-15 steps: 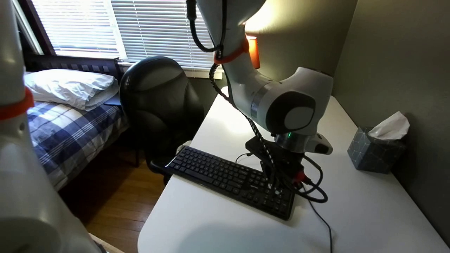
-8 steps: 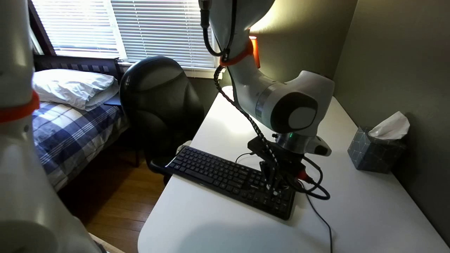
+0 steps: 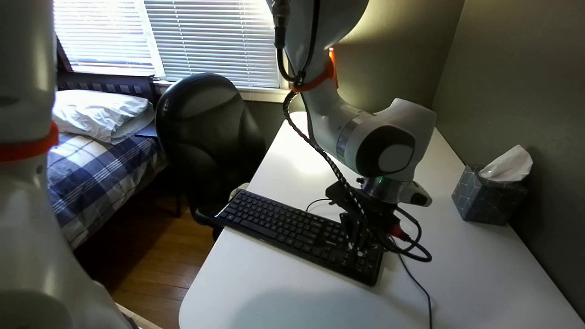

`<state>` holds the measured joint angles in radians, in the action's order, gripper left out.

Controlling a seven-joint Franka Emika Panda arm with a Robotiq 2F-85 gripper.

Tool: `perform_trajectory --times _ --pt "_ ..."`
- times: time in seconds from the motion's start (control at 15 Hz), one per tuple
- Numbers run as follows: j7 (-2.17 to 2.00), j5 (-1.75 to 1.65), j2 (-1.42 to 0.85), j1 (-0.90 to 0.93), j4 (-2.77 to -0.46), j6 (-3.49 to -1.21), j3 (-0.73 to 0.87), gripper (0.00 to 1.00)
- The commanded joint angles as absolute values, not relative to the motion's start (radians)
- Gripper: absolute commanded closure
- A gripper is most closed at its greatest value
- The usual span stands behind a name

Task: Press a button on the keyboard

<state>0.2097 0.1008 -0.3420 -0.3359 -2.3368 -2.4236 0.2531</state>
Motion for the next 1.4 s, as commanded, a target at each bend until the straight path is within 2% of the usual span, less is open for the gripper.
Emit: perform_trajectory --times 0.0,1.33 --pt "0.242 0.127 -0.365 -0.361 -2.31 -2.395 0.23 1.0" --pt "0.294 0.131 -0.416 -0.383 -2.233 -2.306 0.201 1.0"
